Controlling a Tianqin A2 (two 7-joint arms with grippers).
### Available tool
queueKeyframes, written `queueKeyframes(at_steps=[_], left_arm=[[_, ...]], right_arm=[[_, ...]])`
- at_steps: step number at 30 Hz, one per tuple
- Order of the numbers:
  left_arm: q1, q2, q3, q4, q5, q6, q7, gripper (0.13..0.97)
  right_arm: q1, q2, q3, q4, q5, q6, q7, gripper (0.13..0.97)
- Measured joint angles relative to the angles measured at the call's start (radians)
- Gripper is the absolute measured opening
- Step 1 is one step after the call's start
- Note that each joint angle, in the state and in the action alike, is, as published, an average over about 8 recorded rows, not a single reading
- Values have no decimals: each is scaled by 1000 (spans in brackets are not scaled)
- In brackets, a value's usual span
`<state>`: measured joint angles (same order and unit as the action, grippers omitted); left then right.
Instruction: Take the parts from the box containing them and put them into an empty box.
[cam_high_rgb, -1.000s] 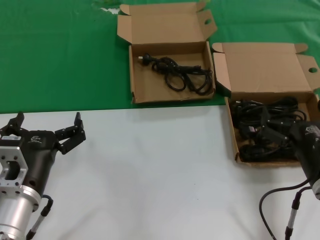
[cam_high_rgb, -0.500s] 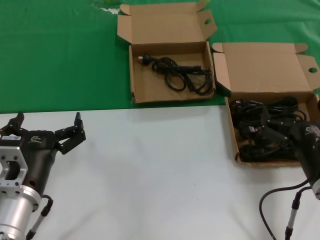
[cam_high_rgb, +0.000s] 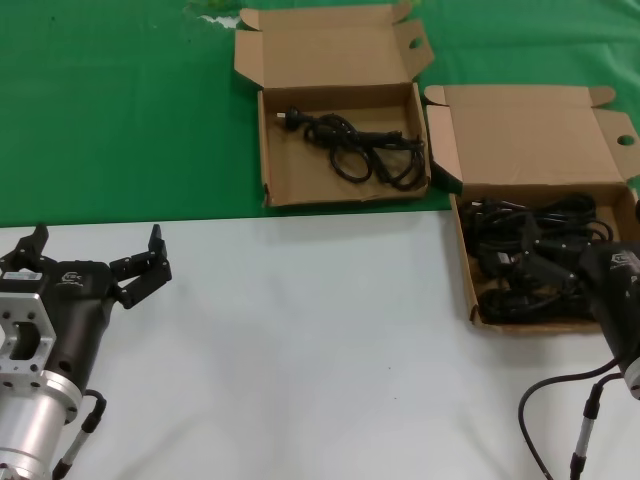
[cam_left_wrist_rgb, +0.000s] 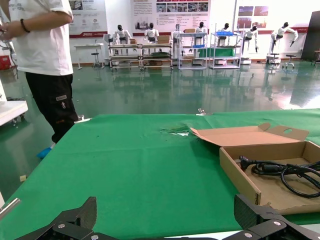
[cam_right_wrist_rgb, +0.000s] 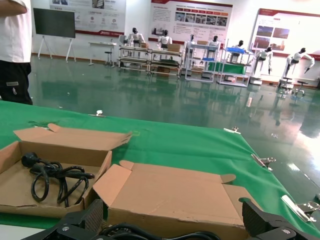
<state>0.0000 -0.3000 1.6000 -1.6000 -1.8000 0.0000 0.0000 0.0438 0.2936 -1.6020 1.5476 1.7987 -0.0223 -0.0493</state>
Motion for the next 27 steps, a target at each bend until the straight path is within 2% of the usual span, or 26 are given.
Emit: queueKeyframes(at_steps=[27], left_arm=[[0,0,0,0,0,0,0,966]], right_arm=[[0,0,0,0,0,0,0,966]])
